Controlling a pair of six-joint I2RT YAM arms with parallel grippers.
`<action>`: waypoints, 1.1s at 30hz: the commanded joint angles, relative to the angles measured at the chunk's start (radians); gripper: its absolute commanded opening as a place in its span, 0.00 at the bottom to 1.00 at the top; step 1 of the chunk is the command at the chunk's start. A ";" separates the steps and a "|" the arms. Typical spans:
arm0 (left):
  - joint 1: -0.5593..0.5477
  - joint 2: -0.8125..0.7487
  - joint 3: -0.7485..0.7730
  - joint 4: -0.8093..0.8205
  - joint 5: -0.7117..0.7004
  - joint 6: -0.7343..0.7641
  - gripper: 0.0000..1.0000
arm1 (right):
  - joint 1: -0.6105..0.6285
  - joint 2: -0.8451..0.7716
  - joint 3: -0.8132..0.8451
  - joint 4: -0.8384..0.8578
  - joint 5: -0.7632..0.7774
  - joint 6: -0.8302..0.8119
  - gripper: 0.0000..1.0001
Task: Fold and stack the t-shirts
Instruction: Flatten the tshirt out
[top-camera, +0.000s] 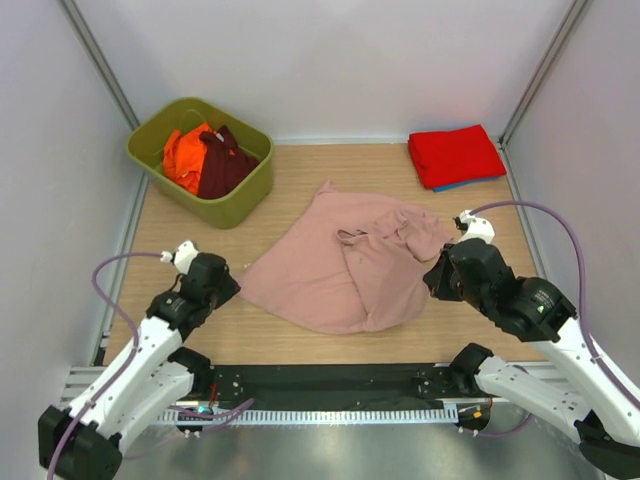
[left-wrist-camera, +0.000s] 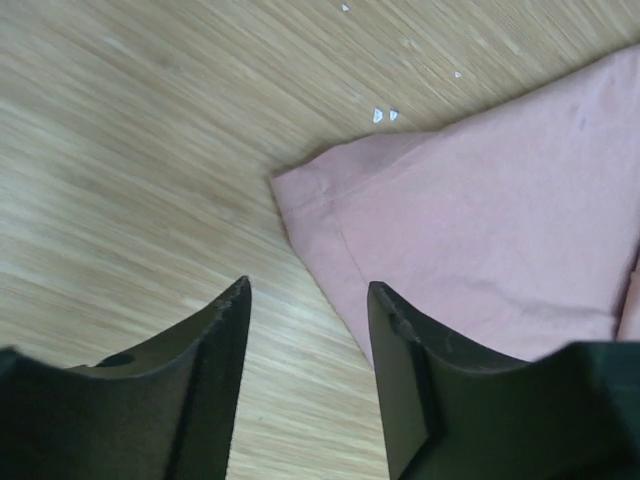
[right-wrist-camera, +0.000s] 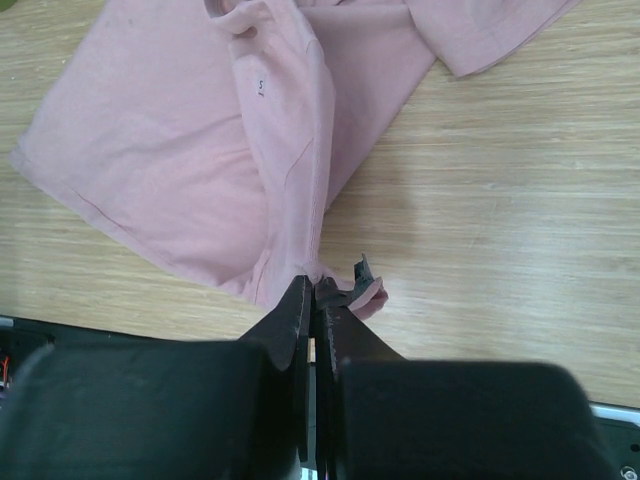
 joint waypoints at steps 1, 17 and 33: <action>0.005 0.135 0.073 0.053 -0.046 0.059 0.49 | -0.003 0.005 0.015 0.036 -0.010 0.011 0.01; 0.008 0.552 0.182 0.200 -0.017 0.096 0.43 | -0.001 -0.027 0.017 0.003 -0.004 0.004 0.01; 0.008 0.678 0.179 0.268 -0.052 0.099 0.22 | -0.001 -0.032 -0.015 0.019 -0.013 -0.007 0.01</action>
